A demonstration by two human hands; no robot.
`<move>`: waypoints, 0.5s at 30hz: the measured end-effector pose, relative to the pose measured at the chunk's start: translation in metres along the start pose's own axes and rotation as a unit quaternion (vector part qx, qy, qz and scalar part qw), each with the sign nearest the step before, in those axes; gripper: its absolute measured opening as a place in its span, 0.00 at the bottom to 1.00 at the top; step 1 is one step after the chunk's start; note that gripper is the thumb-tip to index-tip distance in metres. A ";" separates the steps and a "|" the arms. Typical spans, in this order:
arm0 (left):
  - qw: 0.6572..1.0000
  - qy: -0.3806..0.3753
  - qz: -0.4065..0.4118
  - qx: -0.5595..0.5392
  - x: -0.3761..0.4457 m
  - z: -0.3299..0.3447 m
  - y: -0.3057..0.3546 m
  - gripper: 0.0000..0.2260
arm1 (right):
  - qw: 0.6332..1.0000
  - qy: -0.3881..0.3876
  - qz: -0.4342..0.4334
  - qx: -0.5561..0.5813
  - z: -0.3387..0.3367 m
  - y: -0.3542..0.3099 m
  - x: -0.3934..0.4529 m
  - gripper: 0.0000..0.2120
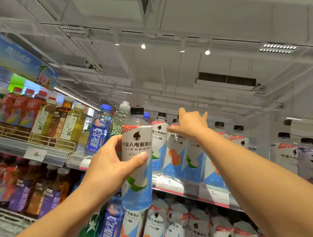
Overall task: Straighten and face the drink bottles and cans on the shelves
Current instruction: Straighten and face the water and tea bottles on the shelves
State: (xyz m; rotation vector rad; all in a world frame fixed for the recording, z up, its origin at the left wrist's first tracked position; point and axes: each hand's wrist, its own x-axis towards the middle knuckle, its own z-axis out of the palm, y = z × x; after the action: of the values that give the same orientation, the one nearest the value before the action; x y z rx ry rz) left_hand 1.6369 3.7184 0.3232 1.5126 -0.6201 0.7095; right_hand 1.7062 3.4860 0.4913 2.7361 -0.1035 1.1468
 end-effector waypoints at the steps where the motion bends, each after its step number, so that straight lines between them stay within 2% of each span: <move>1: 1.000 0.004 -0.002 -0.002 0.001 -0.001 -0.001 0.30 | 1.000 0.005 -0.007 -0.004 -0.001 -0.002 -0.003 0.37; 7: 0.999 0.032 -0.001 -0.012 0.012 0.010 0.002 0.34 | 0.991 0.082 -0.077 0.069 -0.008 -0.007 -0.039 0.36; 9: 0.999 0.042 0.003 -0.015 0.014 0.018 0.005 0.32 | 0.983 0.119 -0.095 0.101 -0.008 -0.011 -0.055 0.36; 12: 0.998 0.059 0.015 -0.012 0.015 0.032 0.011 0.27 | 0.963 0.153 -0.124 0.184 -0.002 -0.013 -0.078 0.35; 15: 0.998 0.059 0.020 -0.010 0.015 0.043 0.017 0.33 | 0.932 0.182 -0.156 0.271 0.003 -0.006 -0.098 0.35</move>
State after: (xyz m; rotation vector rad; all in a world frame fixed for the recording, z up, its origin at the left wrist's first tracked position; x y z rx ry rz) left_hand 1.6369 3.6750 0.3452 1.4316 -0.5672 0.8151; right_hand 1.6402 3.4915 0.4187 2.7400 0.7761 1.7568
